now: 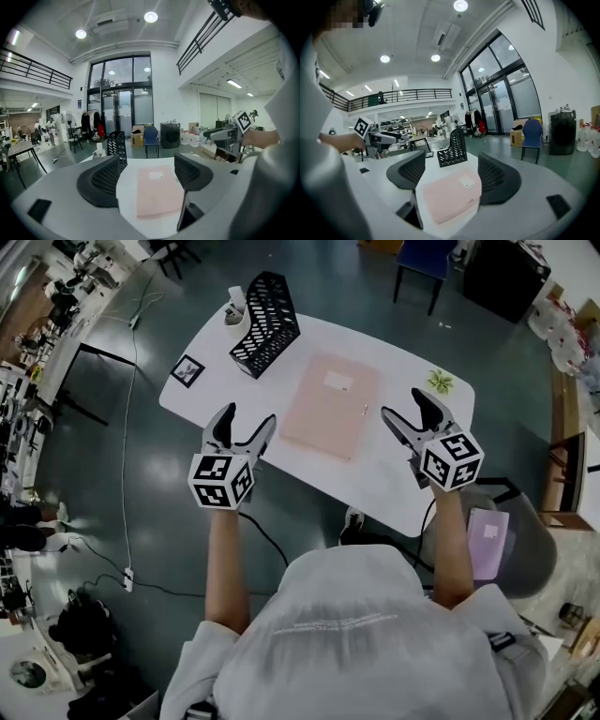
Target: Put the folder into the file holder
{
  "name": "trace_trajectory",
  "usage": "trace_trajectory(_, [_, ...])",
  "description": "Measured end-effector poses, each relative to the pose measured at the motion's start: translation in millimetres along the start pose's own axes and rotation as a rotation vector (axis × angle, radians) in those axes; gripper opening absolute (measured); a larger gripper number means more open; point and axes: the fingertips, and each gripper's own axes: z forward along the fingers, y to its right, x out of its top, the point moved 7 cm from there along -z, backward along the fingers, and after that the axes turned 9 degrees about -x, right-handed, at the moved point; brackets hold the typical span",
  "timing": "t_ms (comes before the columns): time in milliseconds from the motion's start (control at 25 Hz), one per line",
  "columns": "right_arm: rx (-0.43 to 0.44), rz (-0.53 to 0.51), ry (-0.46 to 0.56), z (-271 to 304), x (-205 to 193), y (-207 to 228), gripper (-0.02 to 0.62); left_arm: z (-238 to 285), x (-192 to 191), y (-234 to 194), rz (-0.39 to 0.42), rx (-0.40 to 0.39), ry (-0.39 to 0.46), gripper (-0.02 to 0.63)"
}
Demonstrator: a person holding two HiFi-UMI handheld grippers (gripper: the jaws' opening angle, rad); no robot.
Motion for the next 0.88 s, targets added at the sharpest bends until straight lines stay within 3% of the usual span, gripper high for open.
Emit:
trace_trajectory(280, [-0.009,0.127,-0.069,32.1,-32.0,29.9,0.344,54.8,-3.7,-12.7,-0.013,-0.055,-0.126,0.37])
trace_trajectory(600, [-0.043,0.162,-0.152,49.6,-66.3,52.9,0.348,108.5,-29.8,-24.5,-0.055,-0.142,-0.233,0.37])
trace_trajectory(880, [-0.097,0.23,-0.204,62.6,-97.7,47.6,0.353,137.1,-63.3,-55.7,-0.09,-0.23,-0.328,0.37])
